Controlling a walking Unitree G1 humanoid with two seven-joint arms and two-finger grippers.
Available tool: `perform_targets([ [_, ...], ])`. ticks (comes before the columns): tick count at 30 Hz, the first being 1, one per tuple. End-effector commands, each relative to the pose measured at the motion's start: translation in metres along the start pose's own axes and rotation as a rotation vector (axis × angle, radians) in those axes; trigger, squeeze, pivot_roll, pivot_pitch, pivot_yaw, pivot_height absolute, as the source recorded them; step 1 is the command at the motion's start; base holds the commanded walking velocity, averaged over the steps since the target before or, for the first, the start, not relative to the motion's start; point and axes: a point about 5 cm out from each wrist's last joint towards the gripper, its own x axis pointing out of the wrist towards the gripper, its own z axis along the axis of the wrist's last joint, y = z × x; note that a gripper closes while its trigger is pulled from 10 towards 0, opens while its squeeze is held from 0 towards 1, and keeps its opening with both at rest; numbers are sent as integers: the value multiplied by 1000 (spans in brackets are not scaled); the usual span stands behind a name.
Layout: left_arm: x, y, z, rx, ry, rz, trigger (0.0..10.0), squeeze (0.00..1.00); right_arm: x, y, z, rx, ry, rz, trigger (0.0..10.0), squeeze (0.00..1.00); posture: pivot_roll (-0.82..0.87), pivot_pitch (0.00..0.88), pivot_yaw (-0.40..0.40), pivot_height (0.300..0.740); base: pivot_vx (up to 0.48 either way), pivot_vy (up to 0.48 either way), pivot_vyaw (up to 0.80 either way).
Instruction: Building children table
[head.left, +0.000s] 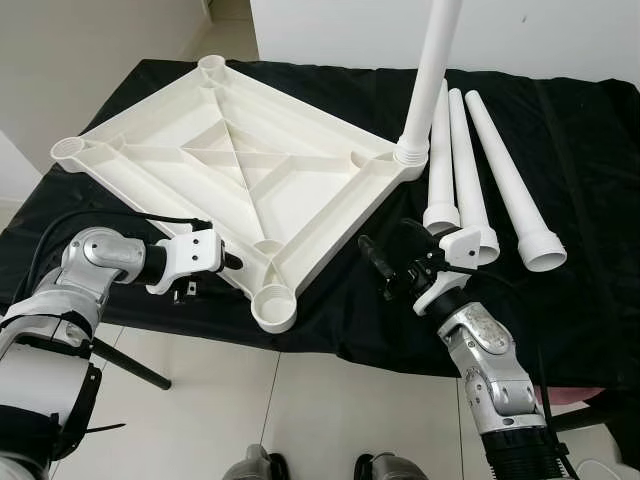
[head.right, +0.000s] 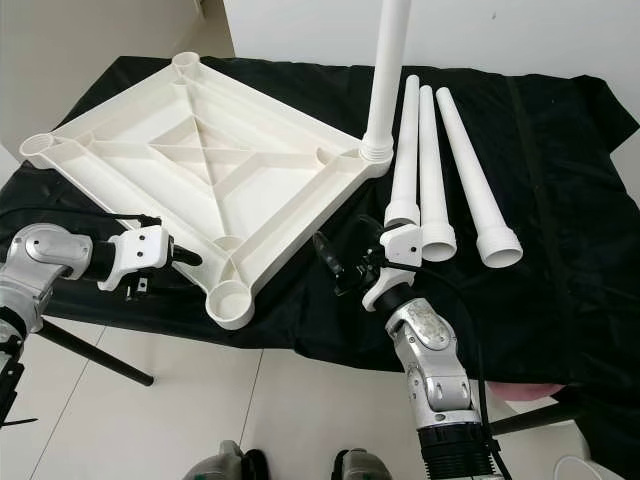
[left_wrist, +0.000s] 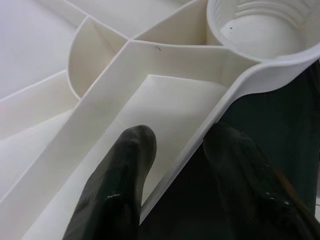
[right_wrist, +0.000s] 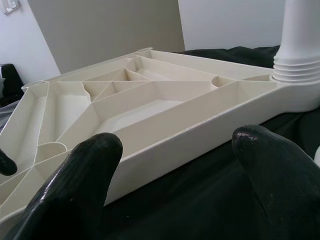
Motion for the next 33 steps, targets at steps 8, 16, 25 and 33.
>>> perform_targets([
  [8,6,-16,-17,-119,17,-5,549,0,-1,3,0,5,5,-1,10000,0,-85,155,98,740,0,0,0],
  [16,10,-13,-15,-144,-36,60,1098,0,1,3,0,6,4,1,10000,0,-83,157,96,740,0,0,0],
  [25,31,-11,-2,-187,-182,139,0,0,2,3,0,6,3,-1,10000,0,-84,156,91,740,0,0,0],
  [33,67,-10,39,-137,-415,171,5922,0,4,4,1,8,-1,2,10000,0,-82,153,86,740,0,0,0],
])
